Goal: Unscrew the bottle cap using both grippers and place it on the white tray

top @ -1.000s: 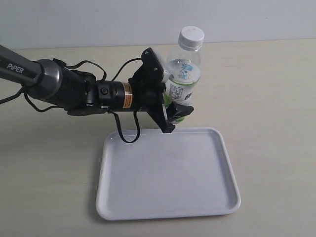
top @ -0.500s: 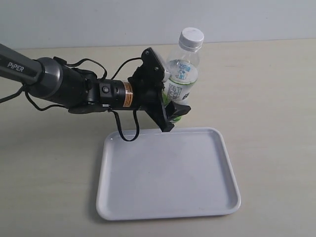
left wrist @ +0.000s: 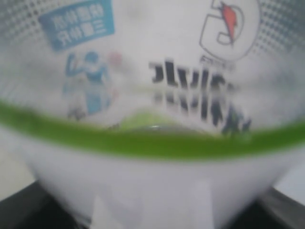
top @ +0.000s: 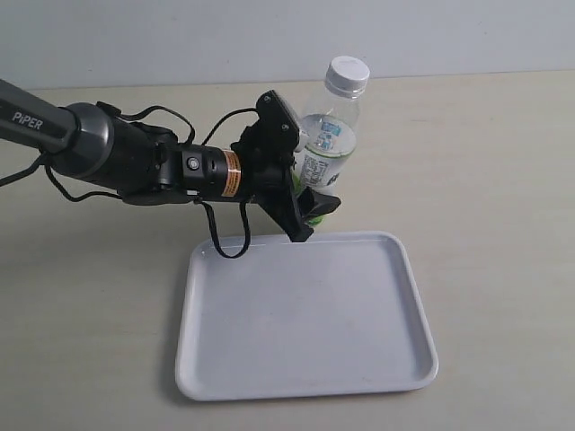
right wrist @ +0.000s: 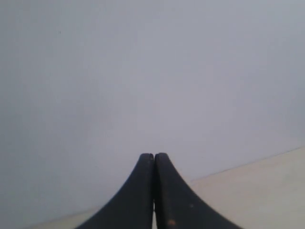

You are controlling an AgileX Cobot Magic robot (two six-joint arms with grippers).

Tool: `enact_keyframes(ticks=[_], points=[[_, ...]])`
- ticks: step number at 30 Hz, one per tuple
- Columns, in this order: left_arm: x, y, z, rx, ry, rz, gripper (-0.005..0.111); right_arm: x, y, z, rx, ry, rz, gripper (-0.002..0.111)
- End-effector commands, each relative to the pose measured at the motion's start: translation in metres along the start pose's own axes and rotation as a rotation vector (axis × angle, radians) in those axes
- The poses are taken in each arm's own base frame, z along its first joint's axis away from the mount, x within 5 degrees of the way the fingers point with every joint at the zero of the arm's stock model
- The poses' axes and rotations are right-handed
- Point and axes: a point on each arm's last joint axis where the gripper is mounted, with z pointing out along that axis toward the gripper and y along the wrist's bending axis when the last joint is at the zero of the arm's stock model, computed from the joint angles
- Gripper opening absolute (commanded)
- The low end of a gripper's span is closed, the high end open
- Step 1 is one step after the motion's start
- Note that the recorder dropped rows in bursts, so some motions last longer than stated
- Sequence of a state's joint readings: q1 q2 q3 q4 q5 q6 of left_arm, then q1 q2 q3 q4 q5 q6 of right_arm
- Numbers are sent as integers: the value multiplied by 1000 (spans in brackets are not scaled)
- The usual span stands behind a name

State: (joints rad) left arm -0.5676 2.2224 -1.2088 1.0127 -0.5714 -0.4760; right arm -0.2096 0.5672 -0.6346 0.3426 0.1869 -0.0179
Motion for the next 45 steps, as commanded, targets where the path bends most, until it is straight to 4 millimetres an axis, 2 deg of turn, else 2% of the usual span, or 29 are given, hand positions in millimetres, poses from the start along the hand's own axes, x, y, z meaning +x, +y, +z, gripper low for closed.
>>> enact_keyframes(ticks=[1,2,3,4,5,7,10,12,16,18,20,24,26,32,38,45], points=[[-8,1,-2,-2,-23,4,0,-32,15,95,-18,383,-132,0],[-8,1,-2,-2,-23,4,0,-31,15,118,-32,493,-146,0],[-8,1,-2,-2,-23,6,0,-38,20,135,-64,565,-177,0],[-8,1,-2,-2,-23,11,0,-31,21,157,-99,728,-191,0],[-8,1,-2,-2,-23,11,0,-35,23,171,-127,801,-212,0],[-8,1,-2,-2,-23,11,0,-28,23,200,-184,1013,-230,0],[-8,1,-2,-5,-14,13,0,-21,33,238,-224,1013,-232,0],[-7,2,-2,-10,-4,13,0,-13,47,247,-273,1023,-278,0],[-5,4,-2,-28,22,15,0,5,87,247,-385,1050,-347,3],[-5,5,-2,-32,26,16,0,11,105,242,-435,1061,-371,10],[-5,5,-2,-33,29,16,0,16,120,237,-473,1069,-396,21],[-5,5,-2,-34,30,16,0,28,142,230,-496,1089,-471,56],[-5,5,-2,-36,32,16,0,32,149,226,-483,1097,-497,65],[-5,5,-2,-34,32,32,0,48,165,224,-497,1135,-509,62],[-5,5,-2,-34,32,51,0,84,157,235,-461,1247,-495,62],[-6,5,-2,-31,25,69,0,90,156,237,-457,1266,-495,62]])
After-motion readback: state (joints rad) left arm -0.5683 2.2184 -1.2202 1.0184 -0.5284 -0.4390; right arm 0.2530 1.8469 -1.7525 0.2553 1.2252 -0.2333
